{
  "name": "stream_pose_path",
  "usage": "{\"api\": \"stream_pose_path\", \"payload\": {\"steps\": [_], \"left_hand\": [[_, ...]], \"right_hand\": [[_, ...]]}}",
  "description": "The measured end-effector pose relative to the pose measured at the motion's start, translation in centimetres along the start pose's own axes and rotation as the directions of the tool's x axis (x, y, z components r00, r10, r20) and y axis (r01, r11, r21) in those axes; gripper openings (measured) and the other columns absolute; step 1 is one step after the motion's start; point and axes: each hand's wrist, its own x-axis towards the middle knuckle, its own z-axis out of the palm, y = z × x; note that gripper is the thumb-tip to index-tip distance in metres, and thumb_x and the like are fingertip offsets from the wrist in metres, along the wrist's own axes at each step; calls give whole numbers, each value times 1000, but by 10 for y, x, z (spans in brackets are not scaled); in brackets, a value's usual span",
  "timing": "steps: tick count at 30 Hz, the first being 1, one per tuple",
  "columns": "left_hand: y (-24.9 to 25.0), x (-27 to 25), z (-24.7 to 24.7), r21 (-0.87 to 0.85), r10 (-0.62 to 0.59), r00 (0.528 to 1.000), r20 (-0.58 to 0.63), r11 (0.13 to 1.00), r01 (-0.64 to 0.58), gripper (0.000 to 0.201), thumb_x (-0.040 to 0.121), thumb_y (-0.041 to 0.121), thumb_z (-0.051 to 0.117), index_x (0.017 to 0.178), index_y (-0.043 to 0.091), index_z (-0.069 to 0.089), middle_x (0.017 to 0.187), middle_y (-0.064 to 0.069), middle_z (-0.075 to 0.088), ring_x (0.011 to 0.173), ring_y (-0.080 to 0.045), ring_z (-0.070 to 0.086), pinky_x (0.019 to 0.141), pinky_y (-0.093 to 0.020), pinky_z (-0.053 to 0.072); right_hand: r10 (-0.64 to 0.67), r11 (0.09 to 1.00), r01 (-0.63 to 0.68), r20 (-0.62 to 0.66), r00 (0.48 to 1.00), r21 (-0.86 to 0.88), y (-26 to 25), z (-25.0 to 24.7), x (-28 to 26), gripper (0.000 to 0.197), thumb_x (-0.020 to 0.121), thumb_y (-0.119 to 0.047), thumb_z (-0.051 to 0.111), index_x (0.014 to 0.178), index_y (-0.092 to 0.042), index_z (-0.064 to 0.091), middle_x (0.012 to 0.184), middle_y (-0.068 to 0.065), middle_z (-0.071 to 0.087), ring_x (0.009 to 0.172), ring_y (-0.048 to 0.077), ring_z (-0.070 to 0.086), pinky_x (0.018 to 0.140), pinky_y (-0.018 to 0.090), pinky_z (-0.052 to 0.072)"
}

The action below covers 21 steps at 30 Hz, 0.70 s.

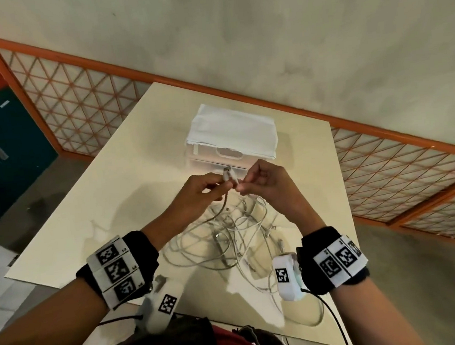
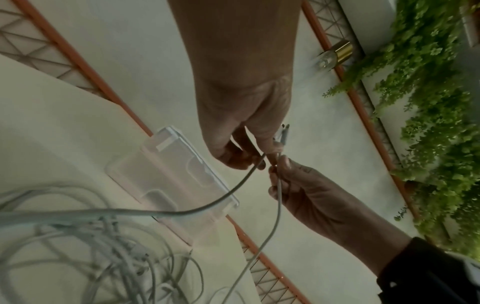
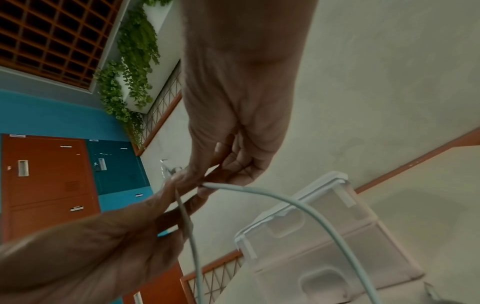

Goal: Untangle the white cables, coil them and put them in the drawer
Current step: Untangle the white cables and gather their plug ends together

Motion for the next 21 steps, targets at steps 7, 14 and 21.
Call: {"api": "stream_pose_path", "payload": {"steps": [7, 14, 21], "left_hand": [[9, 5, -2, -110, 75, 997, 23, 991, -72, 16, 91, 11, 55, 96, 13, 70, 81, 13, 73, 75, -2, 63, 74, -16, 49], [26, 8, -6, -167, 148, 989, -19, 975, -149, 25, 102, 18, 30, 84, 15, 48, 68, 6, 68, 76, -14, 68, 82, -27, 53], [27, 2, -2, -240, 197, 979, -44, 950, -202, 28, 102, 21, 24, 80, 13, 40, 55, 14, 34, 48, -6, 31, 59, -23, 47]], "right_hand": [[40, 995, -49, 110, 993, 84, 4, 11, 2, 28, 78, -12, 75, 93, -10, 51, 86, 1, 59, 74, 12, 62, 69, 27, 48], [118, 992, -96, 364, 924, -78, 13, 18, -6, 20, 93, -21, 58, 78, -9, 66, 81, 15, 69, 94, 22, 69, 91, 22, 47], [221, 966, -122, 477, 851, -229, 26, 2, -11, 26, 95, -32, 53, 83, -12, 65, 84, -4, 70, 87, 8, 61, 95, 29, 42]]}}
